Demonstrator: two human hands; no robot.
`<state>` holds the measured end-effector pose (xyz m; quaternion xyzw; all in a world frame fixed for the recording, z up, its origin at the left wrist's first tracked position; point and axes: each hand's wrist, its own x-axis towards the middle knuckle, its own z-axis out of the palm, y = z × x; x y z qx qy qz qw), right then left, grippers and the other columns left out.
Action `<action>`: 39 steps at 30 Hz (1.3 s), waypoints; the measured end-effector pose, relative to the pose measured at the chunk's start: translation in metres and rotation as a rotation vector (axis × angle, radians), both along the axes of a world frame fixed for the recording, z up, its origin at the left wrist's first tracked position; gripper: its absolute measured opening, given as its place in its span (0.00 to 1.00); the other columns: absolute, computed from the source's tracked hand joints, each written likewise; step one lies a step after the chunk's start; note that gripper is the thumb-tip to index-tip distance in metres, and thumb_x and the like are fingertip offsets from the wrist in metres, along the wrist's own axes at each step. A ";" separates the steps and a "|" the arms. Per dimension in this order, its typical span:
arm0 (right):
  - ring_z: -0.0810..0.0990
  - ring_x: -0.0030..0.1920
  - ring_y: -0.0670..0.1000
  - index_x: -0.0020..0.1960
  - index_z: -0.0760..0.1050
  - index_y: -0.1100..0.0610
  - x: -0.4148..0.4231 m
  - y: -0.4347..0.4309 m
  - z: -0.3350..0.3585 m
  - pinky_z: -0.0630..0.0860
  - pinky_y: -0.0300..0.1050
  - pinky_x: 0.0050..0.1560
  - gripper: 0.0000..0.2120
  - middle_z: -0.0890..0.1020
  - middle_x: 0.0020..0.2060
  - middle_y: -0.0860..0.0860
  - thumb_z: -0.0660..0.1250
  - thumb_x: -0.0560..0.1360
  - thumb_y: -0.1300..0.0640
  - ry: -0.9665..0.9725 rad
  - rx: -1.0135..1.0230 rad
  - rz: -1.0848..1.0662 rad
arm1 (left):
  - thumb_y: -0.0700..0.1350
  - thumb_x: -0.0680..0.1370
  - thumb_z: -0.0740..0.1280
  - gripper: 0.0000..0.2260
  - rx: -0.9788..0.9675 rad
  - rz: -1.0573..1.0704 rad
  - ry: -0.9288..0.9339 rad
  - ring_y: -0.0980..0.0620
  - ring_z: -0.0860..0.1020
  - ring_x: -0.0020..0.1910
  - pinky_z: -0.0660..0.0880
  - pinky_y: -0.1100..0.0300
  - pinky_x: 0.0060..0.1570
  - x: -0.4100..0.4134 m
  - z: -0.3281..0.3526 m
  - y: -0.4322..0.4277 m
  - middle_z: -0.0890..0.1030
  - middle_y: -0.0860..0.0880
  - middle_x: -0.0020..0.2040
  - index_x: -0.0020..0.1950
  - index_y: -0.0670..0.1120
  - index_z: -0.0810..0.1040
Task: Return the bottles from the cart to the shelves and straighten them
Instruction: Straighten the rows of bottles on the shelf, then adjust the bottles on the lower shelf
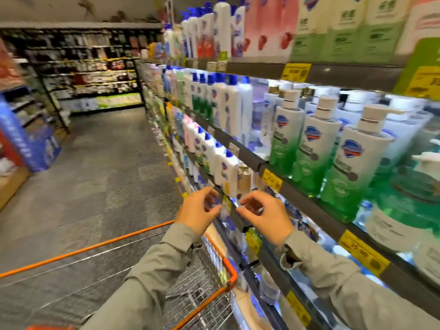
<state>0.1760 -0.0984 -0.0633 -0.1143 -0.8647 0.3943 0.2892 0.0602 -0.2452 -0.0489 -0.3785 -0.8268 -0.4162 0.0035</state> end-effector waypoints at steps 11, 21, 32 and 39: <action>0.77 0.36 0.48 0.39 0.75 0.47 -0.065 -0.159 -0.030 0.75 0.42 0.43 0.11 0.79 0.35 0.46 0.74 0.70 0.60 -0.121 -0.025 0.383 | 0.39 0.72 0.72 0.08 -0.112 0.379 -0.135 0.45 0.80 0.44 0.78 0.52 0.49 -0.009 -0.027 -0.203 0.79 0.46 0.46 0.50 0.46 0.77; 0.79 0.40 0.55 0.41 0.77 0.52 -0.086 -0.282 -0.077 0.75 0.44 0.42 0.05 0.82 0.37 0.52 0.74 0.71 0.56 -0.286 0.026 0.598 | 0.39 0.72 0.72 0.09 -0.191 0.601 -0.228 0.47 0.78 0.44 0.76 0.55 0.51 0.020 -0.075 -0.358 0.79 0.46 0.47 0.51 0.43 0.78; 0.73 0.39 0.49 0.46 0.76 0.49 -0.135 -0.331 -0.137 0.76 0.48 0.47 0.06 0.76 0.40 0.49 0.73 0.72 0.52 -0.540 0.084 0.732 | 0.43 0.72 0.72 0.10 -0.216 0.713 -0.372 0.51 0.78 0.45 0.77 0.50 0.52 0.002 -0.158 -0.410 0.79 0.52 0.50 0.49 0.53 0.76; 0.77 0.43 0.54 0.52 0.77 0.56 -0.175 -0.333 -0.210 0.76 0.51 0.48 0.13 0.77 0.40 0.49 0.75 0.70 0.56 -0.733 0.073 0.798 | 0.38 0.70 0.71 0.12 -0.246 0.740 -0.555 0.45 0.78 0.50 0.75 0.50 0.52 -0.039 -0.233 -0.395 0.80 0.44 0.50 0.53 0.45 0.78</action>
